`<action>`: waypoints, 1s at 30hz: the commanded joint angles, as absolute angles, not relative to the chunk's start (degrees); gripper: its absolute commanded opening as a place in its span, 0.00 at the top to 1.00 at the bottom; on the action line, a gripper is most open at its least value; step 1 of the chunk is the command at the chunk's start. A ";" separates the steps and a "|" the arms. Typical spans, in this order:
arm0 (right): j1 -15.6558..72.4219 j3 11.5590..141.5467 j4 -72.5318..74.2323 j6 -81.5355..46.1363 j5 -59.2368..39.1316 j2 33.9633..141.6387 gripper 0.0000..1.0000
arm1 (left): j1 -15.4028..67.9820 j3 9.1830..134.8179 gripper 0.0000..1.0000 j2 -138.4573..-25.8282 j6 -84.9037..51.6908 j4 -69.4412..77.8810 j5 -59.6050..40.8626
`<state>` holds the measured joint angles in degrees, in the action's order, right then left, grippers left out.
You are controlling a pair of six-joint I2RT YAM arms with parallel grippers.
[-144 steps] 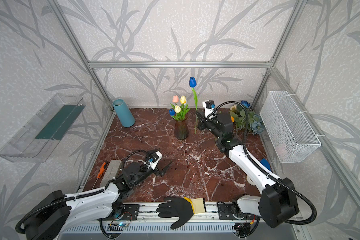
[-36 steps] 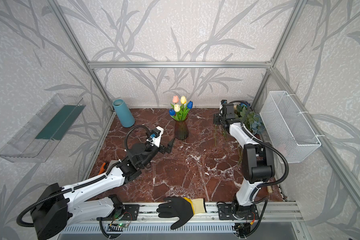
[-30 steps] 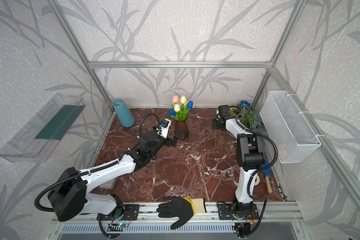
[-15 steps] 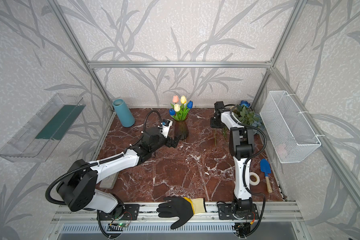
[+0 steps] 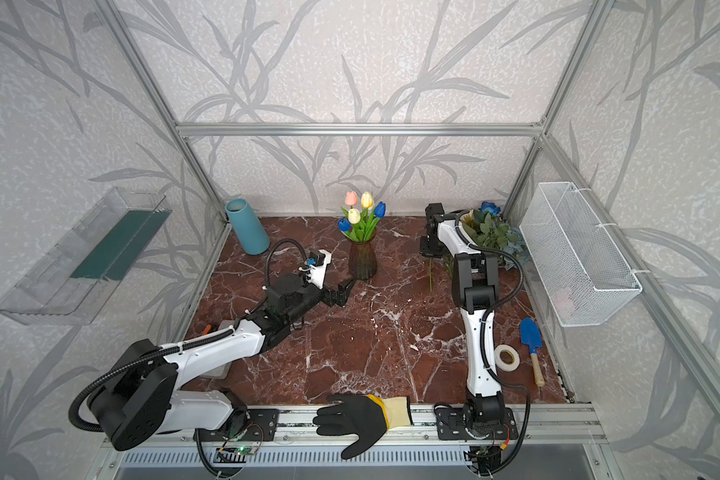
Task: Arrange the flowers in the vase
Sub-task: 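Lower the right gripper onto the white tulip stem and close, then lift the white tulip upright with the right gripper toward the vase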
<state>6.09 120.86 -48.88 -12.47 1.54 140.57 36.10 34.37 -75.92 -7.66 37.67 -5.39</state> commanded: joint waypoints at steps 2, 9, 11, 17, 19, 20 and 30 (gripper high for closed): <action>6.24 120.18 -54.34 -12.46 1.01 141.93 0.95 | 36.07 31.86 0.01 -73.95 -8.33 43.33 -3.68; 6.24 102.69 -39.56 -11.61 -3.45 126.48 1.00 | 35.10 28.46 0.01 -72.46 -8.87 47.23 -0.90; 6.31 94.86 -31.97 -11.93 -6.28 118.71 1.00 | 34.25 28.49 0.01 -73.07 -9.23 47.78 -0.45; 6.42 78.39 -10.86 -13.72 -17.56 99.25 1.00 | 30.85 30.18 0.01 -75.24 -14.35 47.19 3.48; 6.87 73.36 -1.61 -14.92 -21.71 93.16 1.00 | 29.81 30.39 0.01 -76.11 -15.58 47.90 3.30; 7.42 70.17 4.82 -15.68 -22.61 90.24 1.00 | 29.55 30.41 0.01 -76.65 -15.73 48.52 3.11; 16.13 53.25 55.50 -15.43 -30.37 80.41 1.00 | 29.35 30.11 0.01 -78.36 -16.31 49.76 1.64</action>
